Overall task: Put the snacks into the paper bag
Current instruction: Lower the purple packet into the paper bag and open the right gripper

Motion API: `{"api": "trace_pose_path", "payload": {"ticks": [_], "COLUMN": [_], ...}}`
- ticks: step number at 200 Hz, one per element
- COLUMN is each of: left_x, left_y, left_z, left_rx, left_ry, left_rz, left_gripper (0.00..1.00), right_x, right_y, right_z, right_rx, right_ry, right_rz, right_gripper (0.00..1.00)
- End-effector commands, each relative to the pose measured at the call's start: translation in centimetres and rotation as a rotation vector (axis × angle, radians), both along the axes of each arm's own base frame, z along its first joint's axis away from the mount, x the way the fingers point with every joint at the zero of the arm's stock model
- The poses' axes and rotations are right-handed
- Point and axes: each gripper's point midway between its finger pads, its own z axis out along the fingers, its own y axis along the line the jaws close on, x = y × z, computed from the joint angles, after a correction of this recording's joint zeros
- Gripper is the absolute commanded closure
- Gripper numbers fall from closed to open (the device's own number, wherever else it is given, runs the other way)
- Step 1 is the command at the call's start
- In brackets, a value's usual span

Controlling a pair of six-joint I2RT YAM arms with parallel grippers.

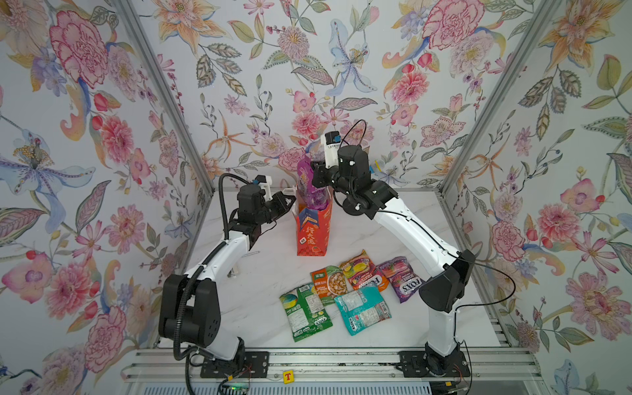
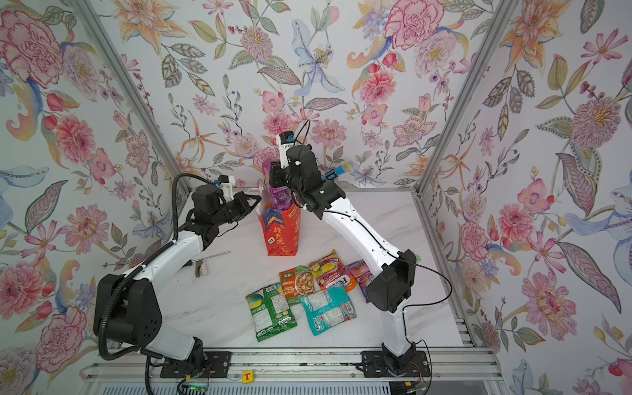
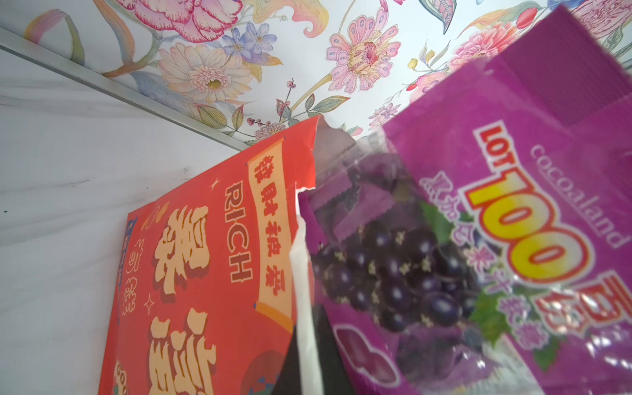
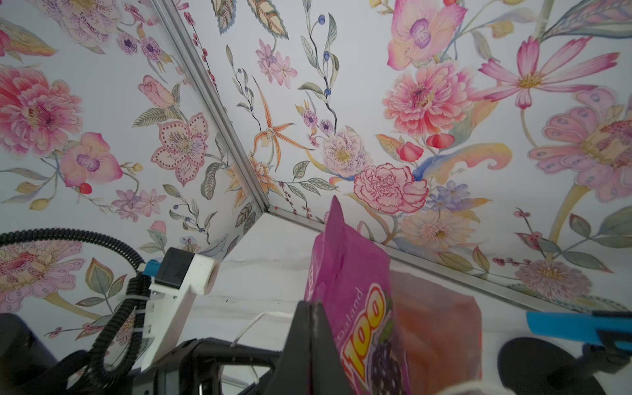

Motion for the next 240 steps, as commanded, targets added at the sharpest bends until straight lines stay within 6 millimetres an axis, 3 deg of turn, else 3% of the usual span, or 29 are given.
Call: {"api": "trace_pose_path", "payload": {"ticks": [1, 83, 240], "left_x": [0.2, 0.1, -0.1], "left_y": [-0.7, -0.7, -0.5], "left_z": [-1.0, -0.8, -0.3], "left_rx": [-0.018, -0.022, -0.025], "left_ry": [0.021, 0.014, 0.005], "left_rz": [-0.026, -0.025, -0.025], "left_gripper": [1.00, 1.00, 1.00], "right_x": [-1.5, -0.4, 3.1], "right_y": [-3.1, -5.4, -3.2], "right_z": [7.9, 5.8, -0.9], "right_rx": [0.121, 0.095, 0.010], "right_ry": [-0.173, -0.137, -0.077], "right_rz": [-0.083, -0.250, -0.261], "right_gripper": [1.00, 1.00, 1.00]}}
